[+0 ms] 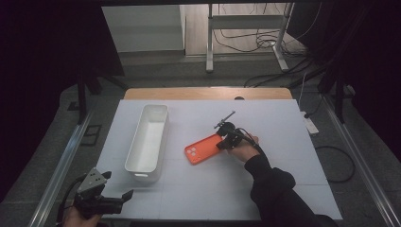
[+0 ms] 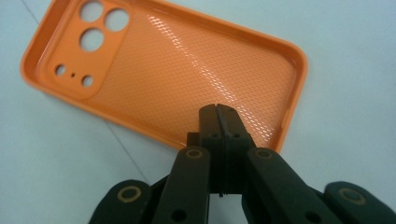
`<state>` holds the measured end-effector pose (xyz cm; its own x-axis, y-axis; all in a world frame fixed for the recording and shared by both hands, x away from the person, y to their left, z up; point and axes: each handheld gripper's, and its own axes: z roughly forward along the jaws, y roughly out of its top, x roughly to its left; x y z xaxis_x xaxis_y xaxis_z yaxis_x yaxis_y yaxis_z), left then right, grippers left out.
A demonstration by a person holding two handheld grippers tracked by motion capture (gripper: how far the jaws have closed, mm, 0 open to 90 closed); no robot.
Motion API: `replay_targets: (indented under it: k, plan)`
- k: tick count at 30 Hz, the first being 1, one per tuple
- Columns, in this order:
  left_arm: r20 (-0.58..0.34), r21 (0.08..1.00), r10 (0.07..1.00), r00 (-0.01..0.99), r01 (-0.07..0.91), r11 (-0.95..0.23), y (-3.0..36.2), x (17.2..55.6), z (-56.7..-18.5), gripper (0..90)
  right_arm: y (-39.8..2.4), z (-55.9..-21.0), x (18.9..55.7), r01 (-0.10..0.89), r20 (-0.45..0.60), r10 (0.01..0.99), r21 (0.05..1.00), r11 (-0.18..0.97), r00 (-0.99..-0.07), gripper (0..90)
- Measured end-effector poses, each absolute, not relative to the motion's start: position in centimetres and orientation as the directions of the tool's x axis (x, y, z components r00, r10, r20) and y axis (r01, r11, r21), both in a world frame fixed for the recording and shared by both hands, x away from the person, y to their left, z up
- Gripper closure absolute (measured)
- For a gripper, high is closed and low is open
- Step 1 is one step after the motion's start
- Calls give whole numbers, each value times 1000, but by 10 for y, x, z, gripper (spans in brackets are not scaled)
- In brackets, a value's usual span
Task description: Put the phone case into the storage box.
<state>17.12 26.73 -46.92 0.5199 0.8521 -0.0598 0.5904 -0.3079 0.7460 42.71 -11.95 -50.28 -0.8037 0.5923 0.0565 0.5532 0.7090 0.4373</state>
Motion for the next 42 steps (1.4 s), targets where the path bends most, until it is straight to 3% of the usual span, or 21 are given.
replay_targets:
  k: [42]
  plan:
    - [-55, 745, 849, 525, 588, -316, 266, 172, -469, 8, -132, -501, 362, 506, 128, 504, 429, 748, -854, 894]
